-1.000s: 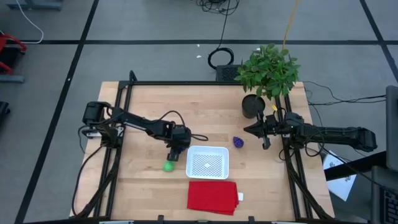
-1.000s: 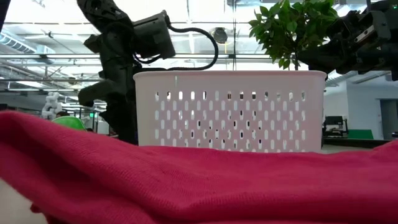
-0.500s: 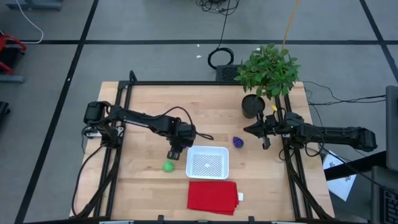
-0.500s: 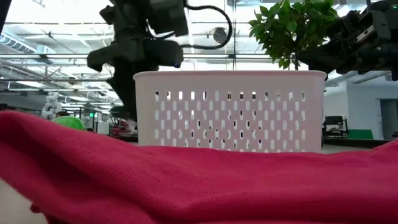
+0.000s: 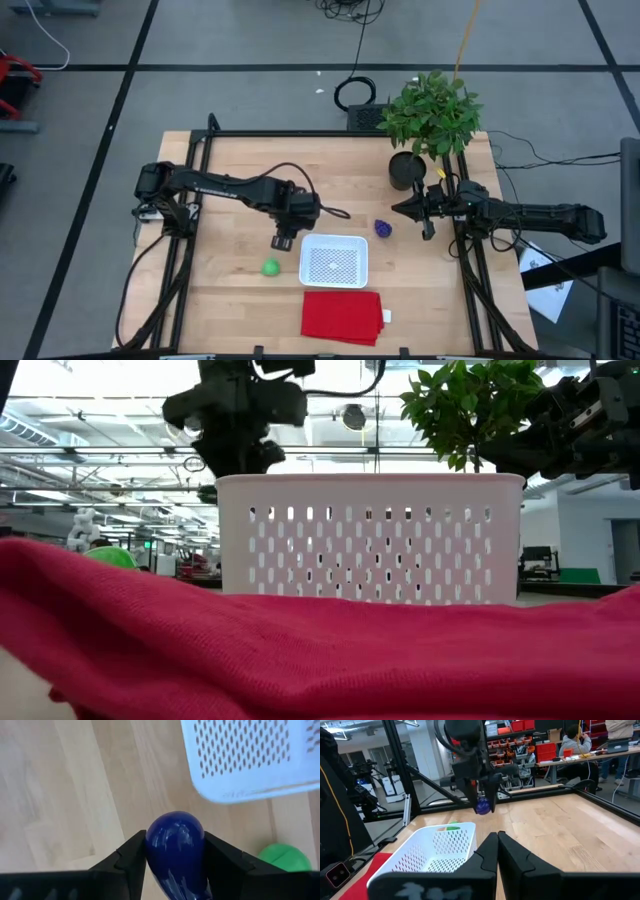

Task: Pick and placing Produce into tupperware
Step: Put the eggplant into the white basket

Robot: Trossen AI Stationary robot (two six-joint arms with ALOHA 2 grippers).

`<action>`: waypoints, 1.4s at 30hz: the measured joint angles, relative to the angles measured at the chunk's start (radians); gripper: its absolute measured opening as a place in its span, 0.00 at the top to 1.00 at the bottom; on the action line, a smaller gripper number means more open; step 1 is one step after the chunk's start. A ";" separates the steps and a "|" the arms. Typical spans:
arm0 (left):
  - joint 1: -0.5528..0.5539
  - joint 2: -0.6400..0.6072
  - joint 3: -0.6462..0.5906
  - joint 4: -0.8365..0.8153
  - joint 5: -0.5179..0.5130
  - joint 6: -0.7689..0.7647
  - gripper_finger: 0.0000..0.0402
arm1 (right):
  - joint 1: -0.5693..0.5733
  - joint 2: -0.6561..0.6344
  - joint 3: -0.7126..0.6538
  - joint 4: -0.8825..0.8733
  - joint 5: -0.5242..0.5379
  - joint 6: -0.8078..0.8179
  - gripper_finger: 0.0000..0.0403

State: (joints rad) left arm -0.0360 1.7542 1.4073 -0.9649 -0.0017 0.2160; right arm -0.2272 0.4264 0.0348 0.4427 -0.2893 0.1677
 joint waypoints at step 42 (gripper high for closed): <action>-0.084 0.210 0.326 0.072 0.149 0.012 0.58 | 0.000 0.000 0.000 -0.003 0.000 0.003 1.00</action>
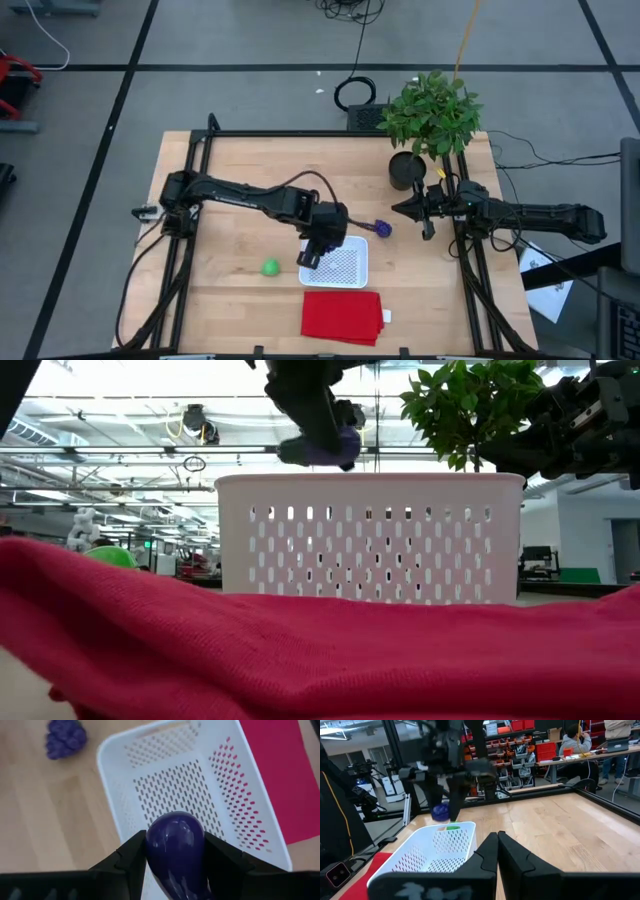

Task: Pick and placing Produce into tupperware
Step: Put the eggplant into the white basket

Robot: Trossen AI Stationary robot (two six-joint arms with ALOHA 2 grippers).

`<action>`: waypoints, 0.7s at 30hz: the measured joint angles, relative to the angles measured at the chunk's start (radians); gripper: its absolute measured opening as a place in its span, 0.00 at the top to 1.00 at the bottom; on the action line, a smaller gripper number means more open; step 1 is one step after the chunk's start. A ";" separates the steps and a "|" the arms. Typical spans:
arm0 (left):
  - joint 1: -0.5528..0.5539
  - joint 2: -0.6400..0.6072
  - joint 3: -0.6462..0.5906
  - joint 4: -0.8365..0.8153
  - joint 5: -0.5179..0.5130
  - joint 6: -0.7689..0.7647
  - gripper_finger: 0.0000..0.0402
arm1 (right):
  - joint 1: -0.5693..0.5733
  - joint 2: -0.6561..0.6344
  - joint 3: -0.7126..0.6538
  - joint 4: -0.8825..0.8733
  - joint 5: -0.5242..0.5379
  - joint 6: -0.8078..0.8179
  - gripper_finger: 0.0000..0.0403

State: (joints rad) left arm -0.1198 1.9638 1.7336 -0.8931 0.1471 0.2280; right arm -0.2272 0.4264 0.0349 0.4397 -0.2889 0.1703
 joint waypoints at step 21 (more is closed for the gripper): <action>-0.046 0.140 -0.009 0.087 -0.103 0.025 0.58 | 0.000 0.001 0.000 -0.004 0.000 0.000 1.00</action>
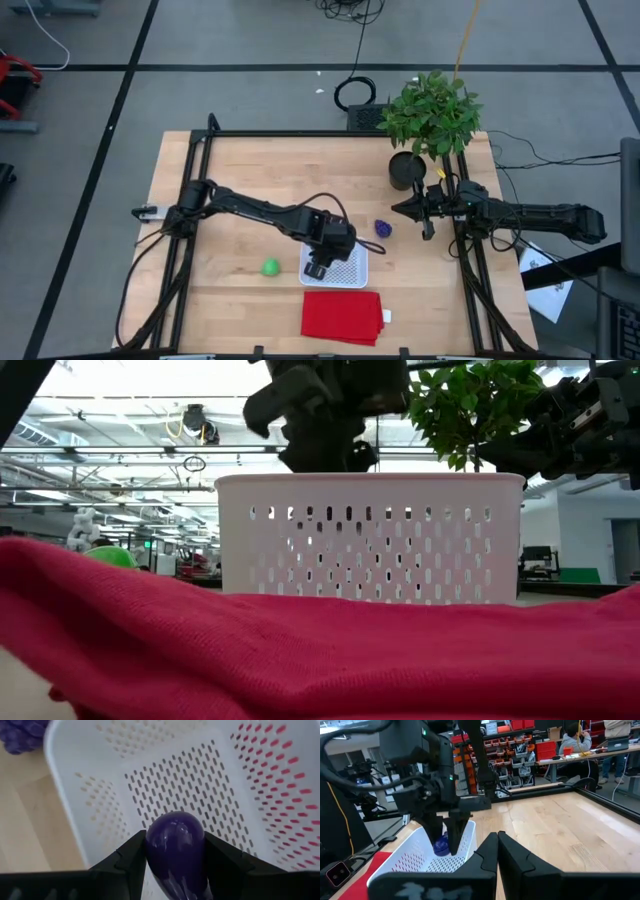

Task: Pick and placing Produce into tupperware
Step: Put the eggplant into the white basket

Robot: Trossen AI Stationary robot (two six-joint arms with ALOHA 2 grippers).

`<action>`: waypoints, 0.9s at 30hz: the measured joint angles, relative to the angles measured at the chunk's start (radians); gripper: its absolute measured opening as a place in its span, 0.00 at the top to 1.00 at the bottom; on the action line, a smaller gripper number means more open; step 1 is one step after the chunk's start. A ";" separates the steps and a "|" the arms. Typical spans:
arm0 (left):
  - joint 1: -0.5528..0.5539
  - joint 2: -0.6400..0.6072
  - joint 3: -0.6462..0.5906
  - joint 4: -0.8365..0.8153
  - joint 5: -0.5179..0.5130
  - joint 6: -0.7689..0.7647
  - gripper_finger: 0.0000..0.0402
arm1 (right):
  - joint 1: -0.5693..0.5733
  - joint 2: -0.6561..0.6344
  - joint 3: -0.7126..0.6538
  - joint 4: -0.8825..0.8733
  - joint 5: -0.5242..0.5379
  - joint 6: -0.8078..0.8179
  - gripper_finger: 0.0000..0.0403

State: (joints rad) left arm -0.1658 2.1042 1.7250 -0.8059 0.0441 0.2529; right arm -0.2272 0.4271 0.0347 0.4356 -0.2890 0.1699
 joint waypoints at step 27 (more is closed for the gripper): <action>-0.046 0.078 -0.002 0.018 -0.050 -0.077 0.58 | 0.000 0.001 0.000 -0.007 0.000 -0.003 1.00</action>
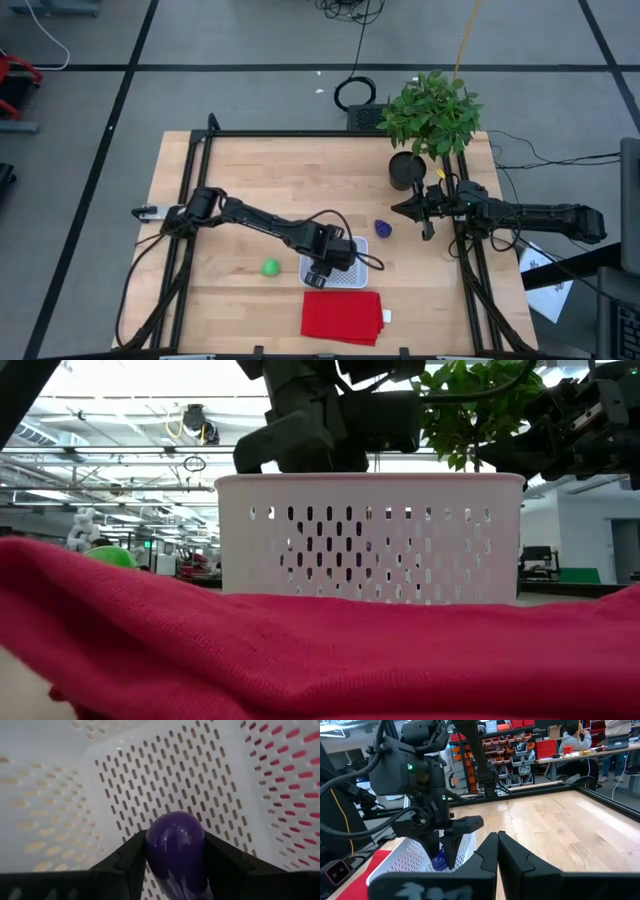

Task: Pick and placing Produce into tupperware
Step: Put the eggplant into the white basket

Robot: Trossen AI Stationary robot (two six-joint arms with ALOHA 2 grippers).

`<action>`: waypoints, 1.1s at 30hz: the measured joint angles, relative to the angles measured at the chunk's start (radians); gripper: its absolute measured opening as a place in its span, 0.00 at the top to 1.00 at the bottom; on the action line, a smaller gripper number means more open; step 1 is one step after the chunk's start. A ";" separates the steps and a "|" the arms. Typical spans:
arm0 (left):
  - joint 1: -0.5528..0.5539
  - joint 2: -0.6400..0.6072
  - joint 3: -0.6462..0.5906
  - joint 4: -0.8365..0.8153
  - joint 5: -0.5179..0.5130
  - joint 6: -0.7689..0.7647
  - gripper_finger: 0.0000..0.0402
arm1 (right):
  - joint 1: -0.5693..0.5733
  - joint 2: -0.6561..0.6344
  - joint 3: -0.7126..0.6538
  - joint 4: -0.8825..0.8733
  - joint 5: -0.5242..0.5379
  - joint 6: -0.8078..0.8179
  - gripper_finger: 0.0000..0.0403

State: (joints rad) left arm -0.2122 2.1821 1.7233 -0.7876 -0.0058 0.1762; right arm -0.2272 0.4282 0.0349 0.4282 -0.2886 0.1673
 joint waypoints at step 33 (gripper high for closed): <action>0.036 0.036 0.001 -0.002 0.110 -0.003 0.58 | 0.000 0.004 0.000 -0.011 0.000 0.001 1.00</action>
State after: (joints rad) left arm -0.1761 2.2185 1.7241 -0.7900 0.1043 0.1732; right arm -0.2273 0.4320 0.0345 0.4171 -0.2888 0.1680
